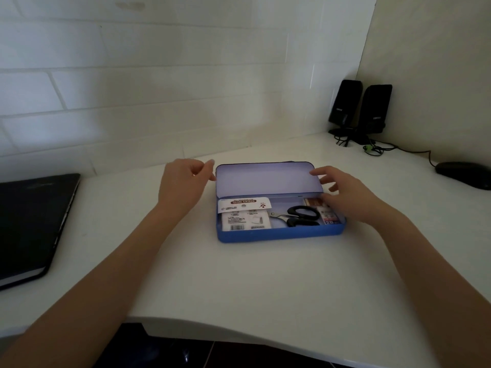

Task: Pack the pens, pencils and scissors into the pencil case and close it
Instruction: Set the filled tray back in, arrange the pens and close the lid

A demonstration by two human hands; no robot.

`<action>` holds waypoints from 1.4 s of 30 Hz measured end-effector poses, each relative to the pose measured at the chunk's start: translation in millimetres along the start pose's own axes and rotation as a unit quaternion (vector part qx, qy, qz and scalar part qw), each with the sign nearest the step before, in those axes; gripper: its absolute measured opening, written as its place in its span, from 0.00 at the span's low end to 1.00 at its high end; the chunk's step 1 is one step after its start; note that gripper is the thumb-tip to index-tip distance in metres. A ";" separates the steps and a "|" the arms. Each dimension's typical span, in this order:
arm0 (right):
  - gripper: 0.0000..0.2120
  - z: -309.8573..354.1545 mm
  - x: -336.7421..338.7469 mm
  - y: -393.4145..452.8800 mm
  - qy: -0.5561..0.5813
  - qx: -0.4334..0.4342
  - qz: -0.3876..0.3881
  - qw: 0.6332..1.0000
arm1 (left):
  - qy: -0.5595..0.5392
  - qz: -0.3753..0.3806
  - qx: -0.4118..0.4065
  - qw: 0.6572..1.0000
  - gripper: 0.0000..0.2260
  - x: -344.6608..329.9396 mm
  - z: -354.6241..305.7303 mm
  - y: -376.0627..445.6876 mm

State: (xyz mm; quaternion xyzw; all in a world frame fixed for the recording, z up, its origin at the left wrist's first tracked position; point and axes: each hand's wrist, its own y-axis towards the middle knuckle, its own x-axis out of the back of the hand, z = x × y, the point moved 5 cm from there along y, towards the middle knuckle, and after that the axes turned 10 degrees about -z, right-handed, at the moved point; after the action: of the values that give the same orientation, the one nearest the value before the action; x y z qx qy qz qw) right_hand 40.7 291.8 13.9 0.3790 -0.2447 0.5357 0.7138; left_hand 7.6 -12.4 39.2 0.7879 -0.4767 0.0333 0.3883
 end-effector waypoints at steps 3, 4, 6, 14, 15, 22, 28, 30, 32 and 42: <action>0.29 -7.5 13.5 0.5 -0.014 -0.026 -0.001 1.000 | 0.011 0.015 -0.010 1.000 0.13 -8.0 7.0 0.2; 0.30 -11.2 17.4 0.7 -0.013 -0.043 -0.002 0.999 | 0.018 0.027 -0.017 0.999 0.11 -11.3 9.4 0.6; 0.31 -19.6 21.4 2.0 -0.019 -0.075 0.003 0.997 | 0.033 0.075 -0.022 0.996 0.07 -20.0 14.7 -0.6; 0.30 -51.0 36.7 2.2 -0.078 -0.155 -0.075 0.982 | 0.021 0.241 -0.037 0.970 0.37 -53.1 8.7 -6.0; 0.30 -53.2 37.9 2.5 -0.080 -0.159 -0.079 0.981 | 0.027 0.248 -0.030 0.968 0.41 -55.3 9.6 -2.4; 0.28 -50.5 38.6 1.9 -0.051 -0.173 -0.076 0.981 | 0.068 0.247 0.013 0.966 0.53 -78.0 23.1 9.3; 0.25 -63.3 39.5 7.2 -0.020 -0.220 -0.091 0.971 | 0.075 0.133 -0.019 0.988 0.44 -53.0 23.8 21.1; 0.24 -67.6 38.9 8.3 -0.006 -0.236 -0.099 0.967 | 0.066 0.109 -0.007 0.992 0.46 -36.5 28.1 28.1; 0.23 -70.8 38.5 8.8 0.005 -0.244 -0.105 0.964 | 0.059 0.088 0.019 0.994 0.44 -22.4 33.9 35.3; 0.14 -48.4 32.0 6.2 -0.063 -0.191 -0.093 0.975 | -0.019 0.076 -0.024 0.997 0.31 -13.6 -6.9 35.4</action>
State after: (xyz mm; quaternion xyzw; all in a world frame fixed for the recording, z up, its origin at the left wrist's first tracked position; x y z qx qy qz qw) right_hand 41.8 350.1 11.2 0.2894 -0.3507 0.3857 0.8028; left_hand -25.1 -6.7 58.8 0.7403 -0.5434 0.0365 0.3942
